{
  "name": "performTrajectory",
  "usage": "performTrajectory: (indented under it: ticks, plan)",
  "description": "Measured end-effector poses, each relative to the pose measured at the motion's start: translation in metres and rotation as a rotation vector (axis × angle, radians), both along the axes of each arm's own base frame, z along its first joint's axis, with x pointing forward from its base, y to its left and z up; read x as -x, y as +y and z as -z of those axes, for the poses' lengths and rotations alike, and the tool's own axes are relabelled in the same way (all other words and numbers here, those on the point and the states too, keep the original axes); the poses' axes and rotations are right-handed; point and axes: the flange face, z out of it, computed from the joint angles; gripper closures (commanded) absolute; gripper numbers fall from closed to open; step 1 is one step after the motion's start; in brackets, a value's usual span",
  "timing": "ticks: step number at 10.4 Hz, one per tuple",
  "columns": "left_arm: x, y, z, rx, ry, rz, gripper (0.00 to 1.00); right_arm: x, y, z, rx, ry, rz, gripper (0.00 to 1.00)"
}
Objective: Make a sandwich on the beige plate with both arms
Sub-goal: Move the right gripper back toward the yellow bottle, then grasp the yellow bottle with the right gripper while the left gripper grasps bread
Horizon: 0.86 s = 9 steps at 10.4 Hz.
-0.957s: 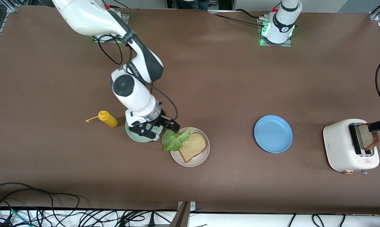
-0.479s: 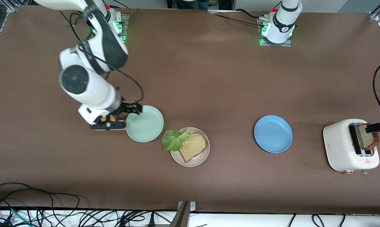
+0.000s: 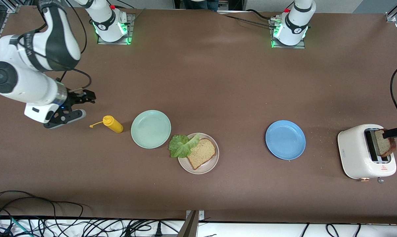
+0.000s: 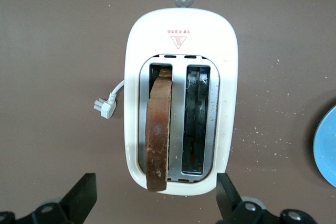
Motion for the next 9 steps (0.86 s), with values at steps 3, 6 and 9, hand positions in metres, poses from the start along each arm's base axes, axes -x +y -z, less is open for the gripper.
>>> performTrajectory:
  ticks: [3, 6, 9]
  plan:
    - [0.000, 0.000, 0.004, 0.002, 0.006, 0.000, 0.00, 0.020, -0.073, 0.060, -0.223, -0.050, -0.161, 0.00]
    - [0.000, 0.001, 0.009, 0.004, 0.013, 0.000, 0.00, 0.031, -0.100, 0.092, -0.464, -0.137, -0.277, 0.00]
    - [0.000, 0.004, 0.025, 0.010, 0.035, -0.004, 0.03, 0.031, -0.105, 0.123, -0.664, -0.279, -0.402, 0.00]
